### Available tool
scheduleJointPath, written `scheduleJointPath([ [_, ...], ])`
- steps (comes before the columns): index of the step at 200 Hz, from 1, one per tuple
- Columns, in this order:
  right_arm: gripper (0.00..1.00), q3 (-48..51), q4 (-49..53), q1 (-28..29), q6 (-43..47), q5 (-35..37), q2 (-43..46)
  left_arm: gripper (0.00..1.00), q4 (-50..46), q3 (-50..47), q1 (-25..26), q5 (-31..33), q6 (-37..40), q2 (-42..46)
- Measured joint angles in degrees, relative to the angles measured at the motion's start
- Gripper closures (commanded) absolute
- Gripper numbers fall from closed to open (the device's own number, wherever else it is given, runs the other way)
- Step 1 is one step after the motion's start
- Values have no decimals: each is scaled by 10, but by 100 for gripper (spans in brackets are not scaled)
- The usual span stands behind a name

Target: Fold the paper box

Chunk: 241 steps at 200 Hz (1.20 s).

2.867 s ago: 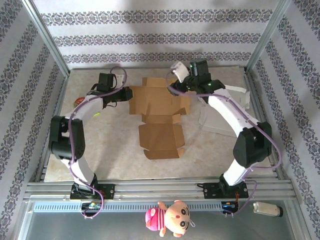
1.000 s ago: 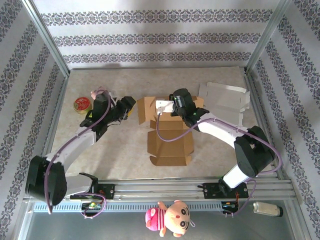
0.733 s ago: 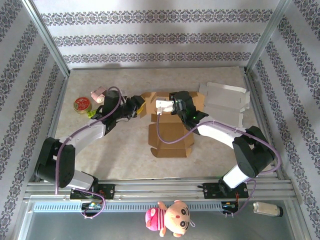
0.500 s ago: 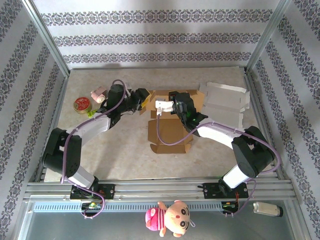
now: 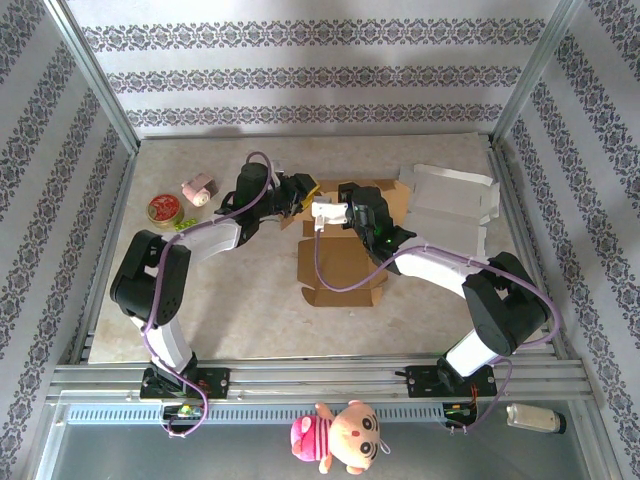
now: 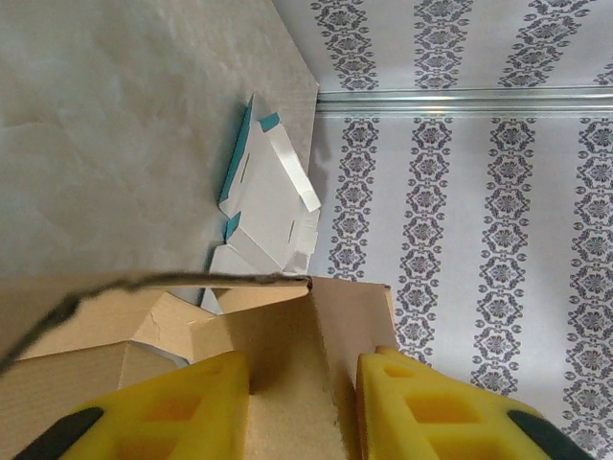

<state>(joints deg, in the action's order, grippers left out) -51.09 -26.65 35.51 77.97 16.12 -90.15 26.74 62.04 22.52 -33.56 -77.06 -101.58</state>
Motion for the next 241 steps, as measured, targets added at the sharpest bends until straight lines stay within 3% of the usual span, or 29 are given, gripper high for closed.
scheduleJointPath([
  [12, 90, 3, 0, 0, -1, 0, 0, 71, 0, 0, 0, -3, 0, -2],
  [41, 62, 10, -2, 3, -21, -2, 0, 72, -5, 0, 0, -2, 15, -5],
  [104, 28, 16, 52, 6, -153, -35, 72, 72, -46, 2, 0, 12, 70, -11],
  [147, 19, -52, 225, -46, -297, -199, 123, 72, -54, 8, 0, 12, 81, -16],
  [188, 21, -285, 433, -142, -455, -392, 29, 72, -59, 12, 0, 12, 91, -20],
  [221, 14, -420, 571, -158, -481, -489, -73, 72, -64, 14, 0, 12, 94, -20],
  [241, 9, -462, 642, -164, -448, -523, -124, 72, -73, 19, 0, 12, 97, -20],
])
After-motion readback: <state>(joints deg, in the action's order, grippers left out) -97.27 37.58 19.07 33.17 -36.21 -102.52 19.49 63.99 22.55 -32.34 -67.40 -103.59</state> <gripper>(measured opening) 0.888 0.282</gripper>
